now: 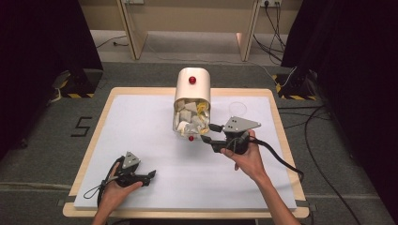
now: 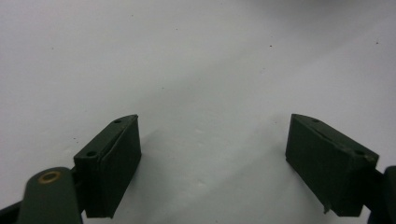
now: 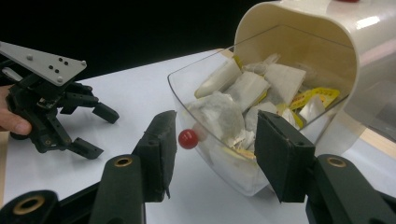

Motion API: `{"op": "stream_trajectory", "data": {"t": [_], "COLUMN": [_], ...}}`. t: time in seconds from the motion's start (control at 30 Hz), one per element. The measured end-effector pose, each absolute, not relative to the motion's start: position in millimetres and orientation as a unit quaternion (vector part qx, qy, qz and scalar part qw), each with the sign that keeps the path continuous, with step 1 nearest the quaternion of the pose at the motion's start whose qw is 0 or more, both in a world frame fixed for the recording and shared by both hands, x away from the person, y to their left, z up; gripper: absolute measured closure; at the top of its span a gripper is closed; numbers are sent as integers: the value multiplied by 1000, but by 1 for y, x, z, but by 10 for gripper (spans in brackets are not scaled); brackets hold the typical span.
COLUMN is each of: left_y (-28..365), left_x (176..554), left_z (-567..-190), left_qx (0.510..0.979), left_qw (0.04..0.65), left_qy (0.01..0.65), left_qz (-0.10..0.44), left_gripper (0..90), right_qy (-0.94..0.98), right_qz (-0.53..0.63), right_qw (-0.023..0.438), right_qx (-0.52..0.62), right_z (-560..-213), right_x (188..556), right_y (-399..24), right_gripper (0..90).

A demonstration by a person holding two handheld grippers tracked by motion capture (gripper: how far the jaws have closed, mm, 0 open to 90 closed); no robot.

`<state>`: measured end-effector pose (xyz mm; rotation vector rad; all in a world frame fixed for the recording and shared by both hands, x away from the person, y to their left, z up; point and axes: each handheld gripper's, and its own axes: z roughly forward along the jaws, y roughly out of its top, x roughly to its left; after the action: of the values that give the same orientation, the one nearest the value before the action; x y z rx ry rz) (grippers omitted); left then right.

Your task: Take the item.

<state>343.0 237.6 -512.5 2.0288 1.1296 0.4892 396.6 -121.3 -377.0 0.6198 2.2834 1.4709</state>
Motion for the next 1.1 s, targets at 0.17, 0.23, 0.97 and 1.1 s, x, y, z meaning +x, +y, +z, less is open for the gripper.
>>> {"op": "stream_trajectory", "data": {"t": [0.17, 0.23, 0.97, 1.1], "left_y": [238, 238, 238, 238], "left_x": [343, 343, 343, 343], "left_z": [-513, -512, -513, -513], "left_qx": [792, 793, 793, 792], "left_qw": [375, 375, 375, 375], "left_qy": [441, 441, 441, 441], "left_qz": [191, 191, 191, 191], "left_gripper": [170, 170, 171, 171], "right_qy": [809, 812, 826, 831], "right_qz": [519, 516, 496, 486], "right_qw": [176, 177, 158, 155], "right_qx": [212, 210, 218, 223], "right_z": [-373, -373, -377, -381], "right_x": [403, 405, 435, 438], "right_y": [-111, -106, -73, -71], "right_gripper": [499, 501, 531, 543]}}
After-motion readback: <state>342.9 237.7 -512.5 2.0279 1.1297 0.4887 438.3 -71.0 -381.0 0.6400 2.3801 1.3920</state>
